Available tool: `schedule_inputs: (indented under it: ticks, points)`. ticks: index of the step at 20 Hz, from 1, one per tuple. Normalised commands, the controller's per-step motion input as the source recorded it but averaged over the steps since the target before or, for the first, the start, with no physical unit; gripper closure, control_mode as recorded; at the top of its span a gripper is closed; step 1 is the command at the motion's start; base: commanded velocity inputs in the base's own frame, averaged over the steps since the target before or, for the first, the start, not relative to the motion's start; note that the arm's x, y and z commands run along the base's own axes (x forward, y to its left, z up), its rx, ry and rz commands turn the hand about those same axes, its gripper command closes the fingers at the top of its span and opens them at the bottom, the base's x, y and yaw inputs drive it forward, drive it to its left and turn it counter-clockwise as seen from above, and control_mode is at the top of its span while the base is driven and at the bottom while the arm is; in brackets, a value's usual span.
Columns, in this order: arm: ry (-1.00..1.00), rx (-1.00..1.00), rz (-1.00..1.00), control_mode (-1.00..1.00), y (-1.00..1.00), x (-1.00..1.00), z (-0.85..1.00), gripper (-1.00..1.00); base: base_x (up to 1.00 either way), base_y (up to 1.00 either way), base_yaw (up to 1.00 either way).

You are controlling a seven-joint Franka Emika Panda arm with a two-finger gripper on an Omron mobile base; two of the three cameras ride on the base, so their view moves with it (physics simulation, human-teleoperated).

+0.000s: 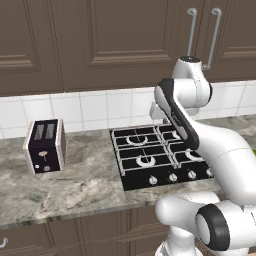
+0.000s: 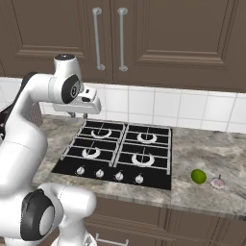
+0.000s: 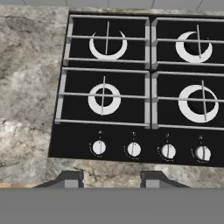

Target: Open the cabinet. Place the bowl and condiment on the counter. Then place the lime and garlic on the cutting board.

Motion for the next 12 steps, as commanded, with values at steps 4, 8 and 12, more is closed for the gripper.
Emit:
schedule_inputs:
  ticks: [4,8,12]
  points:
    - [0.00,0.00,0.00,-1.00,0.00,0.00,0.00,-1.00,0.00,0.00,0.00]
    - [-0.10,0.00,0.00,-1.00,0.00,0.00,0.01,-1.00,0.00,0.00,0.00]
    - [-0.18,0.00,0.00,-1.00,0.00,0.00,0.12,-1.00,0.00,0.00,0.00]
